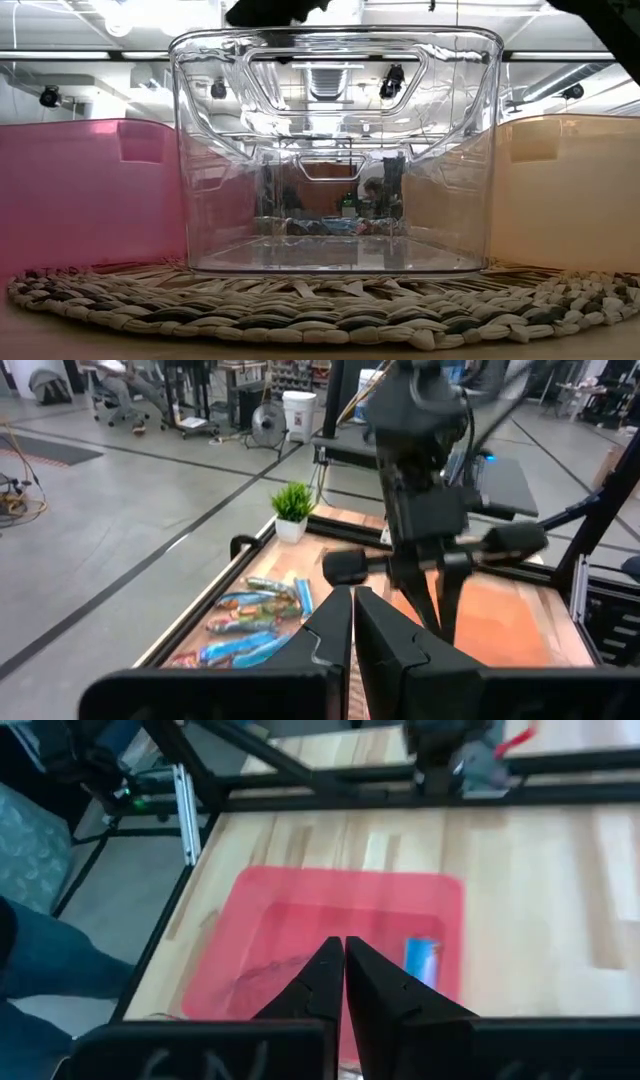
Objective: Pick and place Granola Bars by type
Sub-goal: Put the yellow granola bar into the orange bin
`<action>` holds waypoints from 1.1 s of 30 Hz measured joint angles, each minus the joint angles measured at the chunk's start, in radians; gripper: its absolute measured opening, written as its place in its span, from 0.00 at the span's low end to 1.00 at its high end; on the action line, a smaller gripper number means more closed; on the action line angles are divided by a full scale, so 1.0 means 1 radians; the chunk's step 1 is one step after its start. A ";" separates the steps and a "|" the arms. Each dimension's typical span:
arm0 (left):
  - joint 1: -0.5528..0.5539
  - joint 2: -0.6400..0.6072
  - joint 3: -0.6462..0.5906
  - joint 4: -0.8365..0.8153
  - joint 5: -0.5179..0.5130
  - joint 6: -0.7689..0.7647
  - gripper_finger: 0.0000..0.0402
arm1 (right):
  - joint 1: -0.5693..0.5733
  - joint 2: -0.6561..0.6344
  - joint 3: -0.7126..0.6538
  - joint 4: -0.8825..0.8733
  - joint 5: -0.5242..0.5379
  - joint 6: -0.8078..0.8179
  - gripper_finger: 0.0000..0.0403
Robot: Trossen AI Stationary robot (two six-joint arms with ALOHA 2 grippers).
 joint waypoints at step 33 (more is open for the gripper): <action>0.000 0.157 -0.028 0.189 0.023 0.057 0.00 | -0.205 -0.799 -1.040 0.564 0.132 0.147 0.02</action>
